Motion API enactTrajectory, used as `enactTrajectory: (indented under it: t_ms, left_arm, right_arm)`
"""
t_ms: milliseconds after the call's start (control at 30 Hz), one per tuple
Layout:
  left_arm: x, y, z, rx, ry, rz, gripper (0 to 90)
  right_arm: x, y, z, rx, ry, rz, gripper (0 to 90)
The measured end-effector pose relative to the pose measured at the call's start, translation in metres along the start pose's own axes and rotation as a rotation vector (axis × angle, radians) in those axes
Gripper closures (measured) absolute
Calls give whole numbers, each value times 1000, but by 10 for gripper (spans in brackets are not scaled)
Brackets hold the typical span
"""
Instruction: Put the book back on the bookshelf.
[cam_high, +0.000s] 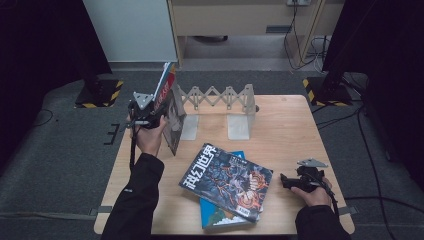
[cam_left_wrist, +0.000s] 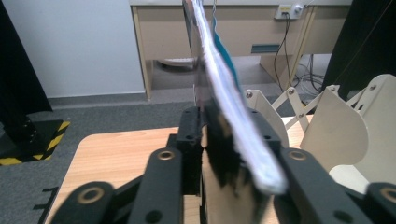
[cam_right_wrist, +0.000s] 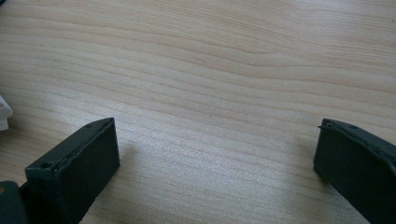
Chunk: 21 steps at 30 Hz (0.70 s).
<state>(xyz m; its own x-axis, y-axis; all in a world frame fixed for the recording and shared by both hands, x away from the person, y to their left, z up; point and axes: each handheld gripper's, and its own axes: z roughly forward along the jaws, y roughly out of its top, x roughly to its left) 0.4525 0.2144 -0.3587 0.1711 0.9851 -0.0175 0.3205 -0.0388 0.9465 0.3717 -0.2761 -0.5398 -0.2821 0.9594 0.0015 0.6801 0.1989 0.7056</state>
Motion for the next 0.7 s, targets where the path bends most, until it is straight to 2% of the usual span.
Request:
enactTrajectory:
  t_ms: [67, 200, 367, 433, 700]
  left_arm:
    - [1, 0, -2, 2, -6, 3, 637]
    - [1, 1, -8, -33, -13, 8, 571]
    - [6, 1, -15, -38, -22, -7, 501]
    - [8, 1, -19, -40, -40, -18, 496]
    - [11, 1, -40, -53, -92, -17, 414]
  right_arm:
    - [0, 0, 0, -1, 0, -1, 5]
    - [0, 0, 0, 0, 0, -1, 5]
    - [0, 0, 0, 1, -1, 3, 5]
    - [0, 0, 0, 0, -1, 0, 5]
    - [0, 0, 0, -1, -1, 3, 5]
